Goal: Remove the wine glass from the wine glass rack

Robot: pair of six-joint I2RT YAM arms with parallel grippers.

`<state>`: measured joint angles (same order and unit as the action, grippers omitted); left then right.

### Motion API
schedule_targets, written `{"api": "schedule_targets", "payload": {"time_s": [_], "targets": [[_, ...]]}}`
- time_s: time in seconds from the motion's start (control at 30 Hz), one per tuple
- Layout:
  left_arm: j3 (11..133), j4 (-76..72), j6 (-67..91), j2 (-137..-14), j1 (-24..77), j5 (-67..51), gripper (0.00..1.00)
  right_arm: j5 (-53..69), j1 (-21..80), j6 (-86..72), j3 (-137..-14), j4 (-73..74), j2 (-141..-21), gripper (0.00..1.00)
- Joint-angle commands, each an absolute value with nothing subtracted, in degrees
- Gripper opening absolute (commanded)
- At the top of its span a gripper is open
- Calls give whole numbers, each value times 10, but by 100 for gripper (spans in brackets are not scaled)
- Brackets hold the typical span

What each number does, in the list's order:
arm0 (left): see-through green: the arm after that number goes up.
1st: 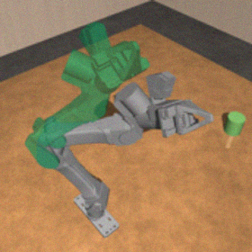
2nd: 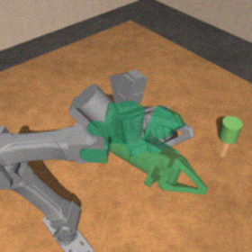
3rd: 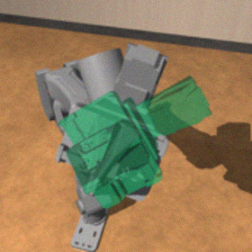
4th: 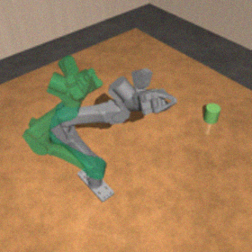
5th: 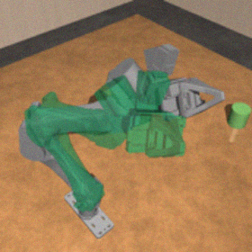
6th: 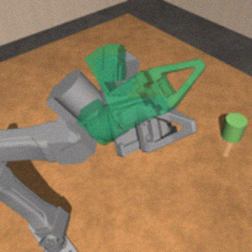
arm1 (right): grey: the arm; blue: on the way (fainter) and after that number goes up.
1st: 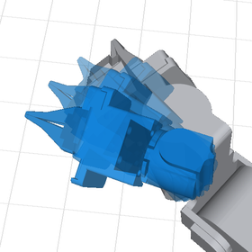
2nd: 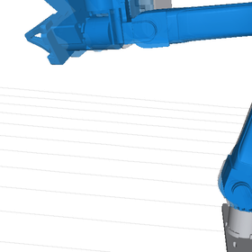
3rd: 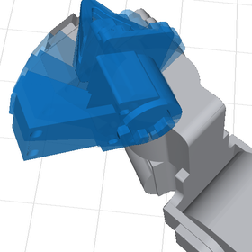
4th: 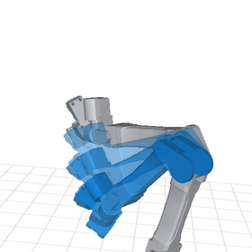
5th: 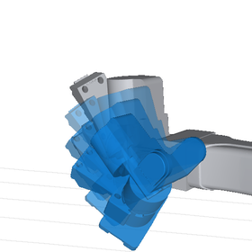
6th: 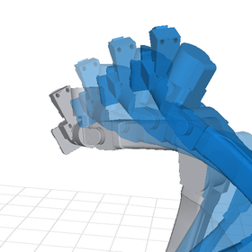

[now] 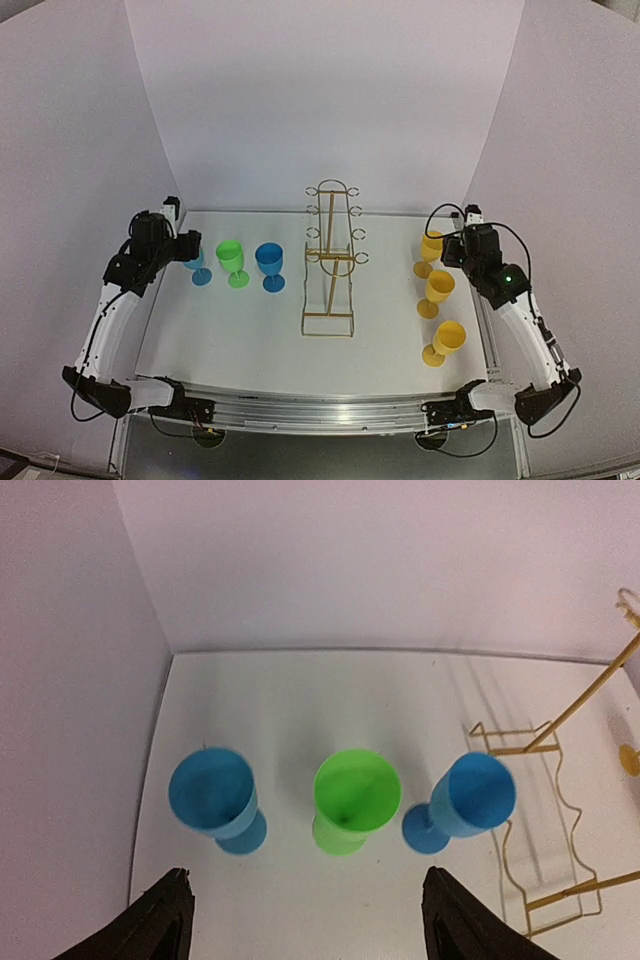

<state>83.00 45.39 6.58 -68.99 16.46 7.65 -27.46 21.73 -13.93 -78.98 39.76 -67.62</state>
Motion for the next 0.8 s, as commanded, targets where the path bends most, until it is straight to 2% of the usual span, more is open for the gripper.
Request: {"api": "schedule_targets", "payload": {"time_s": [0.0, 0.2, 0.33, 0.53, 0.77], "targets": [[695, 353, 100, -604, 111, 86, 78, -203, 188, -94, -683, 399, -606, 62], [492, 218, 100, -474, 74, 53, 81, -169, 187, -82, -546, 334, -480, 63], [385, 121, 58, -417, 70, 67, 88, -172, 187, -77, -472, 288, -379, 63], [259, 27, 6, -357, 22, 6, 98, -184, 188, -75, -374, 243, -298, 64], [200, 14, 42, -311, -18, -29, 93, -203, 187, -70, -318, 222, -236, 65]]}}
